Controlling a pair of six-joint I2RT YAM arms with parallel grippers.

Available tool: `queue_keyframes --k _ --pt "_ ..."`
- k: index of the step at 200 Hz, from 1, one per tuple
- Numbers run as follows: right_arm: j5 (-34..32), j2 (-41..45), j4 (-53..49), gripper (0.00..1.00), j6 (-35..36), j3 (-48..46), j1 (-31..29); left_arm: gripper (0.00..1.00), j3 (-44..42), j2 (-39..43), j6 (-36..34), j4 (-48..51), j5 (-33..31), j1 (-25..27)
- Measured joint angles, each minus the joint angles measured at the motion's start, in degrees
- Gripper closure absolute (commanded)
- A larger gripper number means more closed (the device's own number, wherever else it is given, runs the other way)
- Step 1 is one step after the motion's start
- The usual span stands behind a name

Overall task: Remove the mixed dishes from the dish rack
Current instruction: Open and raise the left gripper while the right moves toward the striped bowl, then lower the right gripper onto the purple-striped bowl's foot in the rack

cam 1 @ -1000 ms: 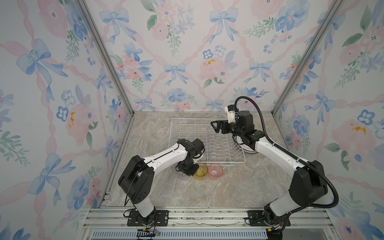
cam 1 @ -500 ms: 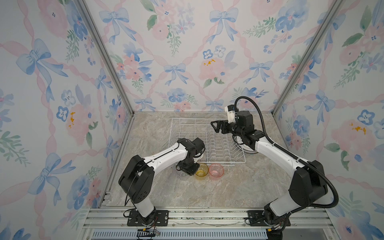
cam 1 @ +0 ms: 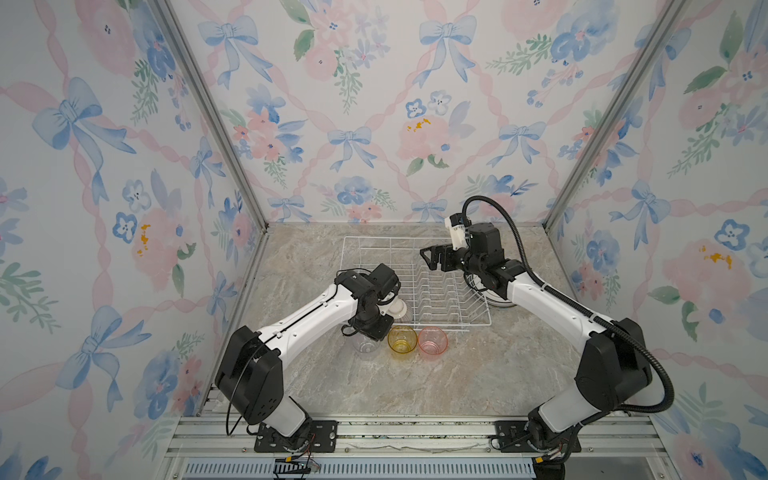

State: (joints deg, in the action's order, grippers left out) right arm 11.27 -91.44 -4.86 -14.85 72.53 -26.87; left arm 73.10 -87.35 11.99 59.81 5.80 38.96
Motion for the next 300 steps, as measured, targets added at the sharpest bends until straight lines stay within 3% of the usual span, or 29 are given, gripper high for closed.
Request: queue_keyframes --k 28,67,112,155,209,300 --pt "-0.7 0.0 -3.5 0.05 2.5 0.1 -1.4 0.72 2.7 4.3 -0.7 -1.0 1.8 -2.0" --pt "-2.8 0.0 -9.7 0.05 6.6 0.7 -6.8 0.69 3.2 10.8 -1.1 -8.5 5.0 -10.7" --pt "-6.6 -1.4 -17.6 0.03 9.4 3.4 -15.0 0.67 -1.7 10.5 -0.8 -19.4 9.7 -17.7" --pt "-8.1 -7.8 -21.6 0.05 9.5 7.2 -17.5 0.67 -5.0 9.4 0.2 -27.3 15.0 -23.3" --pt "-9.3 -15.0 -25.4 0.1 9.1 11.4 -18.6 0.7 -7.3 4.4 0.7 -32.8 18.8 -24.0" --pt "-11.4 -19.5 -29.3 0.2 8.5 16.4 -20.9 0.72 -8.9 0.7 0.7 -35.4 18.6 -24.0"
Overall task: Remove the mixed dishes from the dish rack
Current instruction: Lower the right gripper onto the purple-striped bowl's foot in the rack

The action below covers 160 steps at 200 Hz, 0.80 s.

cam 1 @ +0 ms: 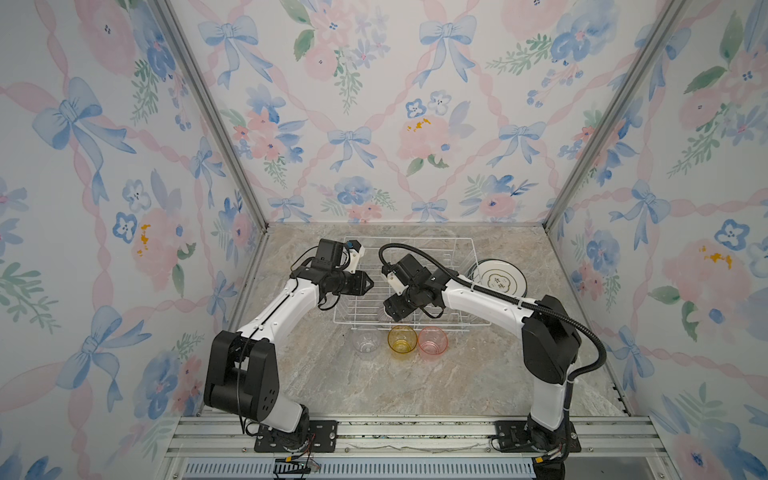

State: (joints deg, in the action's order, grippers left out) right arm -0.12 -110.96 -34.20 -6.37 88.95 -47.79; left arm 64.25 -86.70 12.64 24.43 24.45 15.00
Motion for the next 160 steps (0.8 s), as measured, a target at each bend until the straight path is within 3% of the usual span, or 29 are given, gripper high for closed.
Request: queue_keyframes --k 43,113,160 --pt "-0.4 -1.3 -1.5 0.24 -0.3 1.0 0.0 0.72 -0.3 -0.4 0.0 -0.4 0.0 0.0" --pt "-0.5 -2.5 -1.9 0.39 -0.8 1.9 -0.4 0.72 -0.4 -0.8 0.0 -0.9 0.0 0.0" --pt "-1.3 -2.5 -2.0 0.4 -0.9 2.1 -1.0 0.72 -0.7 -1.8 0.0 -2.1 0.1 0.0"
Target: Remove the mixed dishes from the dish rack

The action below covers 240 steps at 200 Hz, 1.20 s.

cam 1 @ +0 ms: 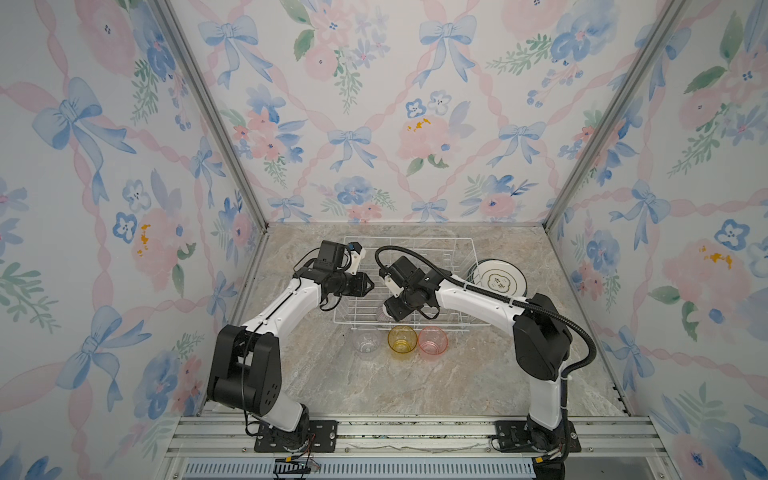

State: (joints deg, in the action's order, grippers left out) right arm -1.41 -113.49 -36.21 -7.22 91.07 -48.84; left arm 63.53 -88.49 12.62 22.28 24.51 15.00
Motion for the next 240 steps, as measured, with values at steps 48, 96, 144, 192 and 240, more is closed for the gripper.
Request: queue_keyframes --k 48,96,144,192,240 --pt "-1.2 -0.1 -0.2 0.57 0.6 0.5 -0.6 0.72 0.0 -1.8 0.0 -0.5 0.1 0.0" --pt "-1.3 -0.1 -0.2 0.66 0.8 0.5 -0.7 0.71 -0.3 -3.0 0.0 -1.2 0.5 0.0" --pt "-0.7 0.6 1.9 0.67 0.5 -1.0 0.0 0.65 -0.3 -4.1 0.0 -1.5 1.8 0.0" --pt "2.9 4.4 4.8 0.68 -1.6 -6.1 2.8 0.61 -0.3 -4.5 0.1 -1.7 3.0 -0.1" --pt "7.6 8.0 11.1 0.69 -5.3 -10.0 6.1 0.62 -0.3 -6.2 0.3 -3.0 5.0 -0.5"
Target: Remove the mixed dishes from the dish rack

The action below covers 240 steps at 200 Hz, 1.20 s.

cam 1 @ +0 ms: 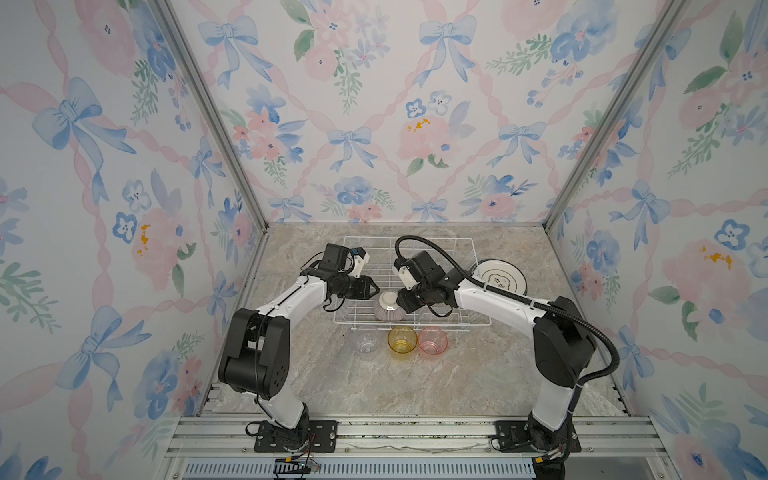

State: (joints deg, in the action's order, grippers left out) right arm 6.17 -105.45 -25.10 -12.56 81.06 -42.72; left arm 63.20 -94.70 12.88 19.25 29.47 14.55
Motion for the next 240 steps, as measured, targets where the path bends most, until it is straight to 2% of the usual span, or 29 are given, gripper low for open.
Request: queue_keyframes --k 8,22,50,105,161,240 --pt "0.7 0.4 0.8 0.64 -0.4 -0.3 0.4 0.63 0.0 -0.3 0.2 -0.2 0.4 0.0" --pt "1.4 0.6 1.7 0.39 -1.0 -0.4 0.7 0.63 0.0 -0.9 0.3 -0.6 0.9 0.0" --pt "0.7 0.6 1.6 0.26 0.1 -0.3 0.1 0.62 -0.1 -1.3 0.5 -1.0 1.2 0.0" --pt "-3.9 -1.5 -1.1 0.24 3.9 5.0 -4.3 0.62 -0.5 -1.2 1.7 -1.6 -0.5 -1.4" --pt "-6.0 -6.7 -2.8 0.22 5.0 9.1 -4.8 0.61 -1.6 0.2 2.8 -2.5 -1.1 -2.6" --pt "-7.2 -10.8 -4.1 0.24 5.5 13.2 -5.1 0.62 -2.4 0.9 2.8 -2.9 -1.2 -3.3"
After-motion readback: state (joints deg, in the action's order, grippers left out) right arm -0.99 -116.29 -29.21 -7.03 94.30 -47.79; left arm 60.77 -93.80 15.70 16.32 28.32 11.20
